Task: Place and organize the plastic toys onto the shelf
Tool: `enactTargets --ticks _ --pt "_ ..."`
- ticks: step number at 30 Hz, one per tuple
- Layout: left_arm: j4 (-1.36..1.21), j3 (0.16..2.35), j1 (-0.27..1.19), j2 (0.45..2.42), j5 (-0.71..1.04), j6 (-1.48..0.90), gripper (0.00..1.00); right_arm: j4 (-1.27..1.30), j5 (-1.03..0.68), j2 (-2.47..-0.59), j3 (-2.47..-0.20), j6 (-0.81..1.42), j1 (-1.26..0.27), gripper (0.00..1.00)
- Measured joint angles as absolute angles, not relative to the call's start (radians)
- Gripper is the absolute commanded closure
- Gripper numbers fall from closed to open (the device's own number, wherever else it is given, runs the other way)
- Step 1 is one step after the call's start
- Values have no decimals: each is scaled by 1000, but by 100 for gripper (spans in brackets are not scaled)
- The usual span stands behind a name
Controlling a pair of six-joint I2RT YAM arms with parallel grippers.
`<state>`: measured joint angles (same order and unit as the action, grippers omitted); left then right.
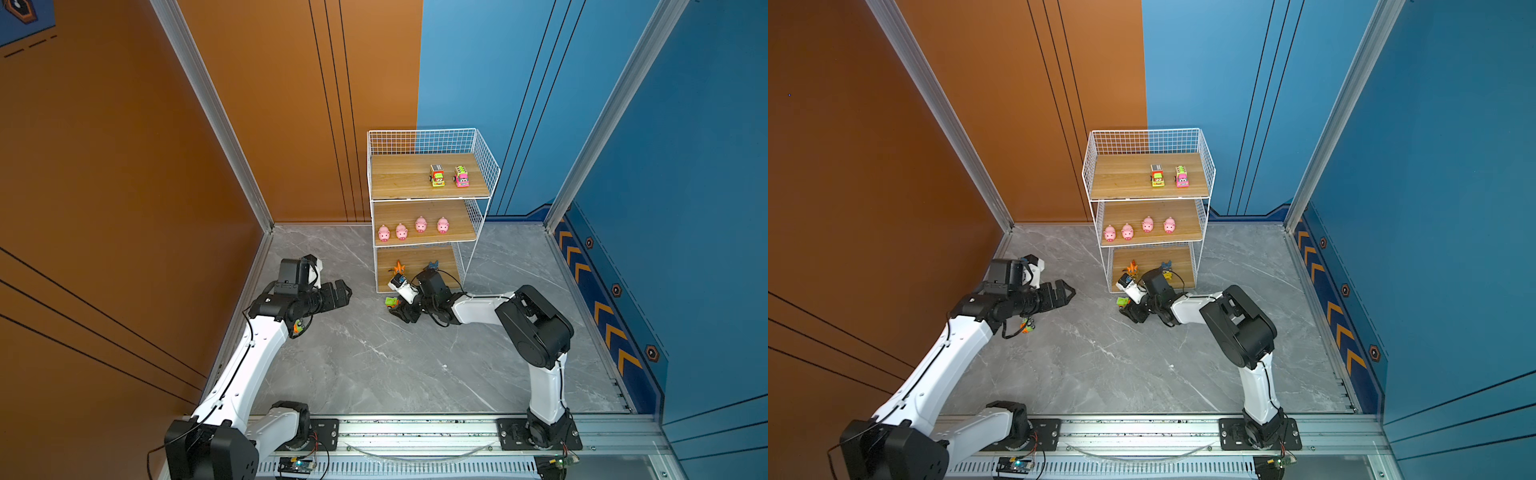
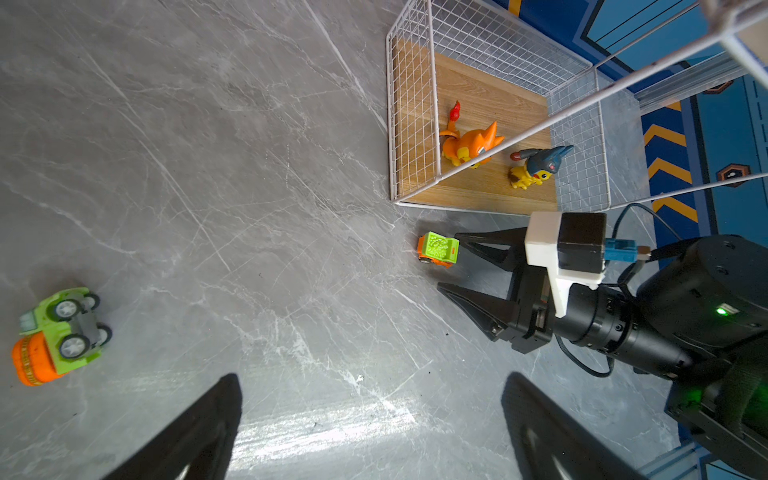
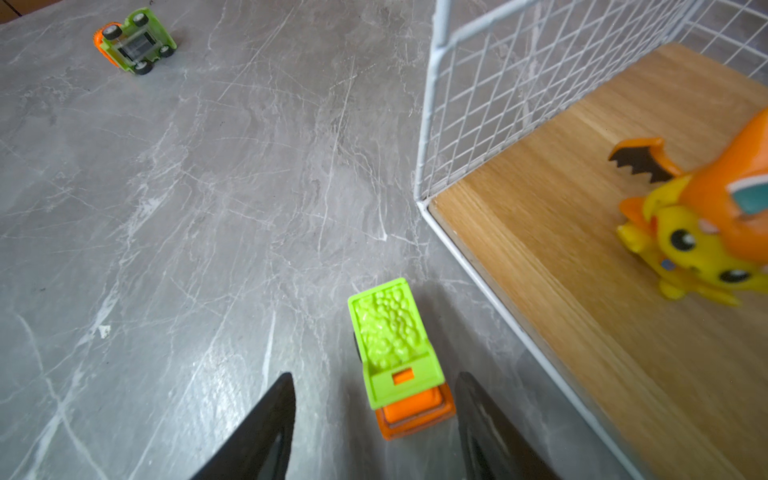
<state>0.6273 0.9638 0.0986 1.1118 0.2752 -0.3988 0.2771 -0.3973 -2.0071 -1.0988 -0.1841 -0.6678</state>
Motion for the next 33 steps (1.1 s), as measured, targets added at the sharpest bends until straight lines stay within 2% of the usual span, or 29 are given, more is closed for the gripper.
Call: enactTargets --ticks 3,20,33 --pt "624 964 96 1112 276 -399 1 269 -396 -2013 -1099 -184 -671 50" --pt "620 964 96 1112 278 -399 1 287 -282 -2022 -1099 -147 -698 50" --pt "620 964 96 1112 278 -399 1 308 -249 -2048 -1112 -124 -753 54"
